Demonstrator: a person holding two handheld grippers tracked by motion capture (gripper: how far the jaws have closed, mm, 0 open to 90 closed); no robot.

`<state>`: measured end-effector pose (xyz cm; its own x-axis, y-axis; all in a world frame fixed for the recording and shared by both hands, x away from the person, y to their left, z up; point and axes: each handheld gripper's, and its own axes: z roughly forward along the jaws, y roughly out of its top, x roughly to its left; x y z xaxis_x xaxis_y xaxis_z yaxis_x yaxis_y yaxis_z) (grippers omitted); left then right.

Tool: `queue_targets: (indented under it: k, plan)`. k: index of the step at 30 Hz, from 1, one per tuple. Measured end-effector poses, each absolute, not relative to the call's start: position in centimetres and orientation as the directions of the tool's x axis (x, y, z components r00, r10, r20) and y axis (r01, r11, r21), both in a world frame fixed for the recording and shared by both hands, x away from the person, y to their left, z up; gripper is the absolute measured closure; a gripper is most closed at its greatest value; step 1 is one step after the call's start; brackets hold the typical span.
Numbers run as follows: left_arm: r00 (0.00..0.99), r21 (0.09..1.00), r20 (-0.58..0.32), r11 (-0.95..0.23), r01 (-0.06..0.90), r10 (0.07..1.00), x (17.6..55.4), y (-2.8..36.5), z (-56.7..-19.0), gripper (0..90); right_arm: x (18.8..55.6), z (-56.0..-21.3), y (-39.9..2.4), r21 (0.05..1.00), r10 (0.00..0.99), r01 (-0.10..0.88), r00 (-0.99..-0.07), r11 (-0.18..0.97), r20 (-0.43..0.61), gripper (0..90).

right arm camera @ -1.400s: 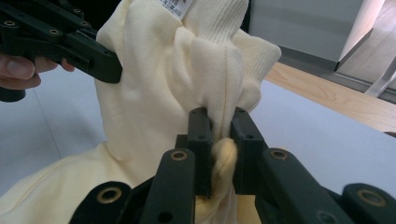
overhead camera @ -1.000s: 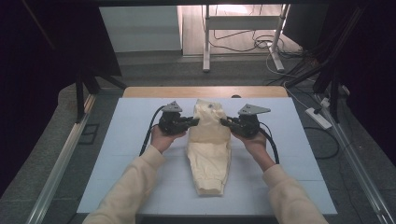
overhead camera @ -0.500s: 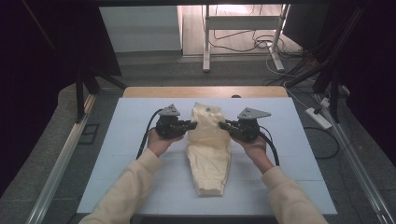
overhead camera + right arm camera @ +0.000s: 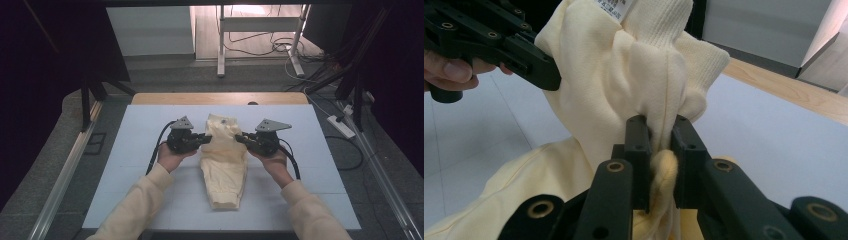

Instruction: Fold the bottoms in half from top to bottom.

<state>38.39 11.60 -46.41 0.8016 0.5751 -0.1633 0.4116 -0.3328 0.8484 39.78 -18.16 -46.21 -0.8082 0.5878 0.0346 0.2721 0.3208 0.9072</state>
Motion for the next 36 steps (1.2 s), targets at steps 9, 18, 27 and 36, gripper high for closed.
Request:
queue_targets:
  k: [9,18,27,36]
  plan:
    - [0.805,0.849,-0.164,-0.333,0.409,0.57,37.9,11.8,-46.4,81.1,39.1,-46.2,-18.2,0.911,0.584,0.269,-0.811,0.314,0.037,80.1]
    - [0.805,0.848,-0.164,-0.336,0.41,0.57,37.3,11.9,-46.6,81.0,38.4,-46.2,-18.1,0.91,0.574,0.269,-0.818,0.316,0.042,80.1]
    - [0.807,0.845,-0.171,-0.338,0.415,0.565,37.1,11.8,-46.8,81.0,38.2,-46.5,-18.2,0.907,0.571,0.276,-0.82,0.317,0.05,80.1]
    - [0.812,0.843,-0.169,-0.345,0.413,0.558,36.3,11.9,-46.7,80.9,37.4,-46.4,-18.2,0.907,0.564,0.272,-0.824,0.321,0.048,80.2]
